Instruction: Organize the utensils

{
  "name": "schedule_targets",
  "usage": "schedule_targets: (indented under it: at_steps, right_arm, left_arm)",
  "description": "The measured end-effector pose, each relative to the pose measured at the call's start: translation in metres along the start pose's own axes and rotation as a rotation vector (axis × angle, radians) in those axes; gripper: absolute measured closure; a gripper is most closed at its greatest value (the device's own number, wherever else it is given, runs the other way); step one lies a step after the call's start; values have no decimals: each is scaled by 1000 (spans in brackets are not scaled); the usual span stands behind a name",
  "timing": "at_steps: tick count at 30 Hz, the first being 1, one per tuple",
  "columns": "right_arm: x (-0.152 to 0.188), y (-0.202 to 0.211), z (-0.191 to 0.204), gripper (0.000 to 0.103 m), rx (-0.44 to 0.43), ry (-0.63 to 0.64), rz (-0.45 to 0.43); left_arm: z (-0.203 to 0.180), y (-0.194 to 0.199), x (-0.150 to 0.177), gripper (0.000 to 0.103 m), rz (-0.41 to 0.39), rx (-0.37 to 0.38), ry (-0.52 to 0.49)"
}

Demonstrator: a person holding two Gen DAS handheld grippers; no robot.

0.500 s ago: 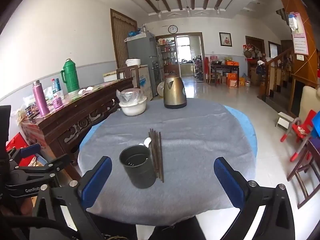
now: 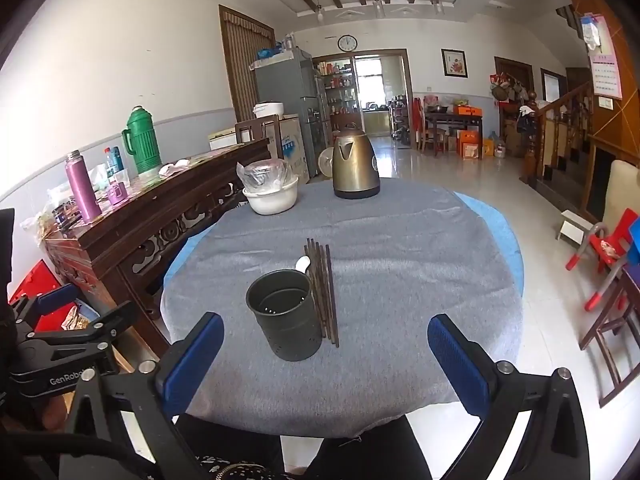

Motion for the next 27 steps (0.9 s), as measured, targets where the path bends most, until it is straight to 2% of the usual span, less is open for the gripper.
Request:
schedule_targets:
  at_steps: [9,27]
  right_arm:
    - [0,-1,-11,0,20,-31,-4]
    - [5,-3,-11,0,1,-41,7]
  left_arm:
    - [-5,-3,5,0,19,0,-27]
    - [-6,-3,6,0,24,5,-44]
Point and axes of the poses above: each gripper's, at about its wrist camera, not at the fingertips, and y roughly against the way its jaws point, z to its left, x to its underside, the point moved 6 cm from there along -y, roughly the way its jaws point, and after that the axes turned 13 degrees about -z, right-handed, at the moved point
